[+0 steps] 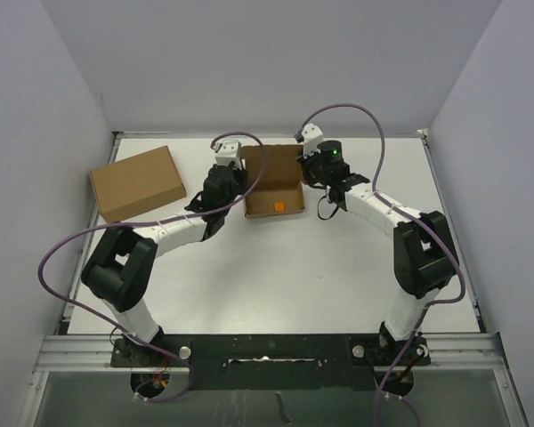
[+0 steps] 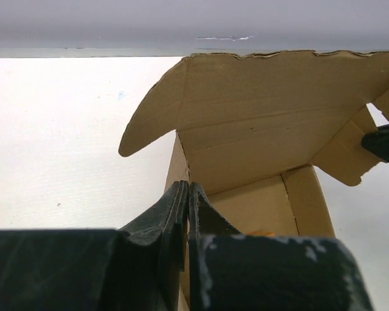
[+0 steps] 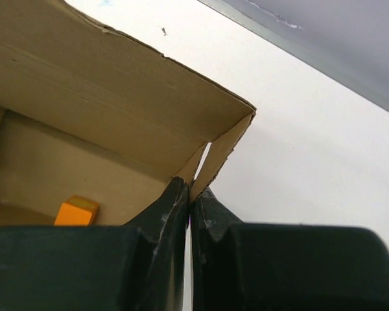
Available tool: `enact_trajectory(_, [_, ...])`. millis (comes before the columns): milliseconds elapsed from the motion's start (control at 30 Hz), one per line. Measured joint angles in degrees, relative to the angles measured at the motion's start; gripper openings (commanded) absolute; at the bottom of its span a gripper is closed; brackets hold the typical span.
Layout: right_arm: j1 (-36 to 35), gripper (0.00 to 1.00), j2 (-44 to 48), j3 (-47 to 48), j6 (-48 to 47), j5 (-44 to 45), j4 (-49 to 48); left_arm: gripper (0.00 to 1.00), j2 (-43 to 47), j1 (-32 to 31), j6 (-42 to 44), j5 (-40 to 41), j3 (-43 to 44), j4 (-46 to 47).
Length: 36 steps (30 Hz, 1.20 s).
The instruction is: Fold the paper box
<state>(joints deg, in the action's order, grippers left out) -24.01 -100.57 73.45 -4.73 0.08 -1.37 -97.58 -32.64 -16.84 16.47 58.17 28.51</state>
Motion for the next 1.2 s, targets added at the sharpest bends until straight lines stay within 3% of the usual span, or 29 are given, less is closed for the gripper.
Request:
enact_trajectory(567, [-1.38, 0.0, -5.16, -1.7, 6.95, 0.87, -8.09, 0.0, -1.49, 2.08, -0.85, -2.78, -5.92, 5.79])
enact_trajectory(1200, [-3.43, 0.01, 1.07, -13.35, 7.15, 1.95, -15.8, 0.0, -1.33, 0.39, -2.89, -1.22, -14.6, 15.5])
